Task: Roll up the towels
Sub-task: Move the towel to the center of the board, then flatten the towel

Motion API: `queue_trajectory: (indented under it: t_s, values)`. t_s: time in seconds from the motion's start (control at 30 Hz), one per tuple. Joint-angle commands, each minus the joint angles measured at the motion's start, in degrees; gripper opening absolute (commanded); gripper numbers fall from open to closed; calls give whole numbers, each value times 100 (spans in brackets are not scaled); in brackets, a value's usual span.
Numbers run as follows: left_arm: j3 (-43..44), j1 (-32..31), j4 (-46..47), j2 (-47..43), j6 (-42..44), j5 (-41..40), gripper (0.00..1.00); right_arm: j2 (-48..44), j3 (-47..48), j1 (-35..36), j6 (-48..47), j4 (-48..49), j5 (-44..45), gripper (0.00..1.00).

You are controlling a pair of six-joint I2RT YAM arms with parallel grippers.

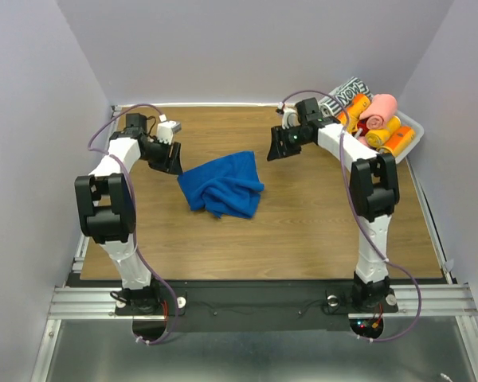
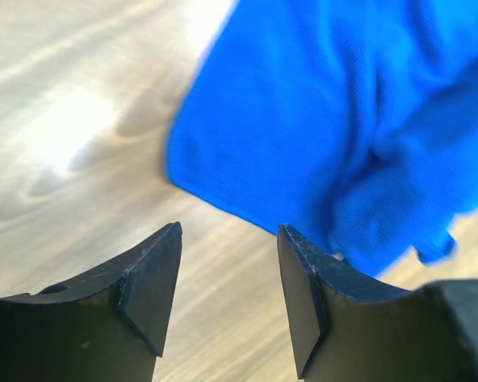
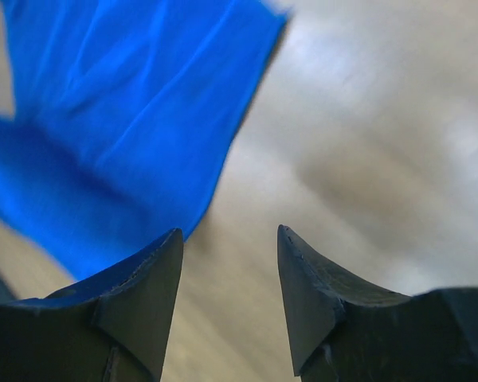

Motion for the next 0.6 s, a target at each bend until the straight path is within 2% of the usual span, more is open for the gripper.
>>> queue_trajectory:
  t_s: [0.0,0.17,0.37,0.57]
  values:
    - [384,-59,431,238,-402,-706,61,661,1047,-3,392,413,626,57]
    - [288,-67,712,423,-560,-1050,59,1209,1847,146,339,404,829,61]
    - [165,-314,730,687,-517,-1112,56,1052,1753,164,164,404,864,66]
    - [234,-717,915,1143,-709,-1367,33,349,1261,164,-354,404,882,75]
